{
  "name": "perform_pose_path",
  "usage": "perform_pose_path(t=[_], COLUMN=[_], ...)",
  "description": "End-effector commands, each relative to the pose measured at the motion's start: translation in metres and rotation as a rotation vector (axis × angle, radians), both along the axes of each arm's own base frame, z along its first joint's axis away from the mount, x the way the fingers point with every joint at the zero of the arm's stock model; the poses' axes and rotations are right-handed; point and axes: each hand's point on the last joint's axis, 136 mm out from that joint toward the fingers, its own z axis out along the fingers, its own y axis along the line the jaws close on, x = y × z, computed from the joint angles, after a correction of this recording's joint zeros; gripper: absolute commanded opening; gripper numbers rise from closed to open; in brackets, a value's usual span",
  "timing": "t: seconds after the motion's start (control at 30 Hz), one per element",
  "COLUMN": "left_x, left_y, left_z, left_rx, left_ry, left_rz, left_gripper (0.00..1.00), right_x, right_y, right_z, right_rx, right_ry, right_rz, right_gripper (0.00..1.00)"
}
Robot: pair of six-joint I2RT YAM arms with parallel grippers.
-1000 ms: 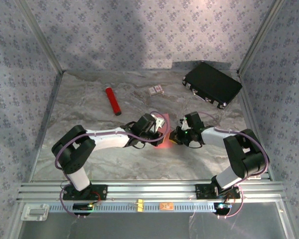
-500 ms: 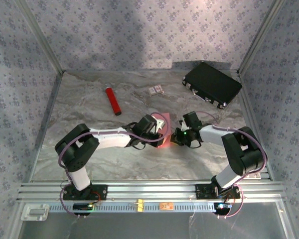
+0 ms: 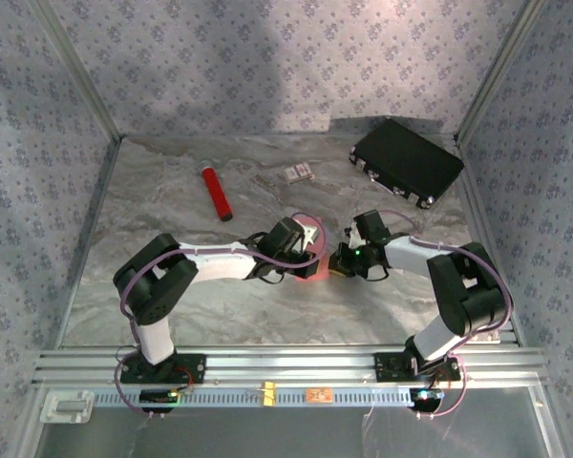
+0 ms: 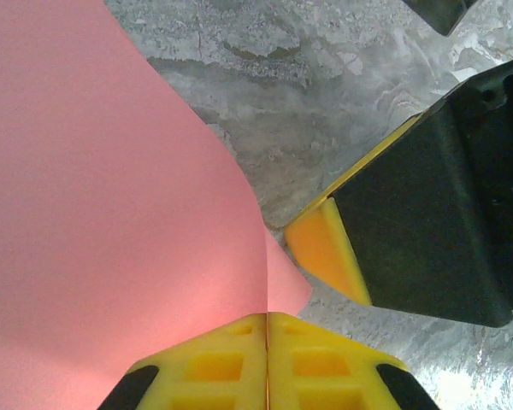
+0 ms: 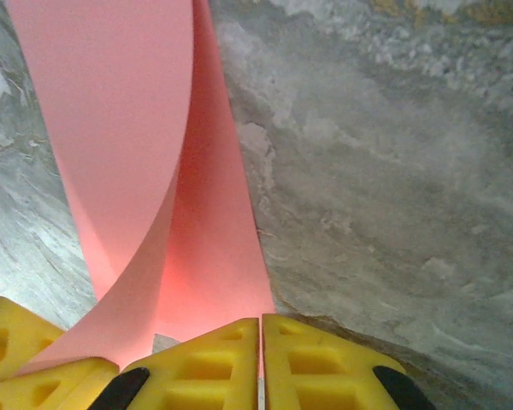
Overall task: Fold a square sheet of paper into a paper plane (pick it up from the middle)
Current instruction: Fold the triangle a second time at the center of the table.
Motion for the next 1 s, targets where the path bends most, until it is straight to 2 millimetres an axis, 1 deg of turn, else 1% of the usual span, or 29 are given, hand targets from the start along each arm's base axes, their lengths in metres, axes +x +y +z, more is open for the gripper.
perform_pose_path(t=[0.0,0.13,0.2,0.4,0.5,0.6,0.83,0.93,0.97], left_x=[0.007,0.006,0.006,0.006,0.008,0.011,0.015,0.015,0.014], left_y=[-0.004,-0.004,-0.003,-0.002,-0.001,-0.001,0.000,0.001,0.000], left_z=[0.007,0.006,0.006,0.007,0.006,0.006,0.006,0.006,0.006], left_rx=[-0.015,-0.012,-0.012,-0.005,0.005,0.005,0.021,0.021,0.021], left_ry=[-0.017,-0.014,-0.014,-0.019,-0.025,-0.029,-0.045,-0.047,-0.047], left_rz=[0.000,-0.001,0.000,-0.004,-0.002,0.004,0.001,-0.007,-0.011], left_gripper=[0.07,0.07,0.07,0.08,0.10,0.12,0.10,0.06,0.03], right_x=[0.003,0.005,0.005,-0.001,-0.004,-0.005,-0.005,-0.005,-0.004], right_y=[0.008,0.020,0.022,0.011,0.007,0.005,0.003,0.002,0.001], right_z=[0.014,0.014,0.009,-0.016,-0.023,-0.026,-0.027,-0.026,-0.026], right_rx=[0.068,0.127,0.125,0.041,0.024,0.011,-0.010,-0.022,-0.025], right_ry=[-0.015,-0.004,0.008,0.064,0.081,0.087,0.089,0.088,0.085], right_rz=[-0.020,-0.032,-0.041,-0.073,-0.077,-0.075,-0.062,-0.054,-0.054], right_gripper=[0.11,0.11,0.10,0.09,0.09,0.09,0.09,0.09,0.09])
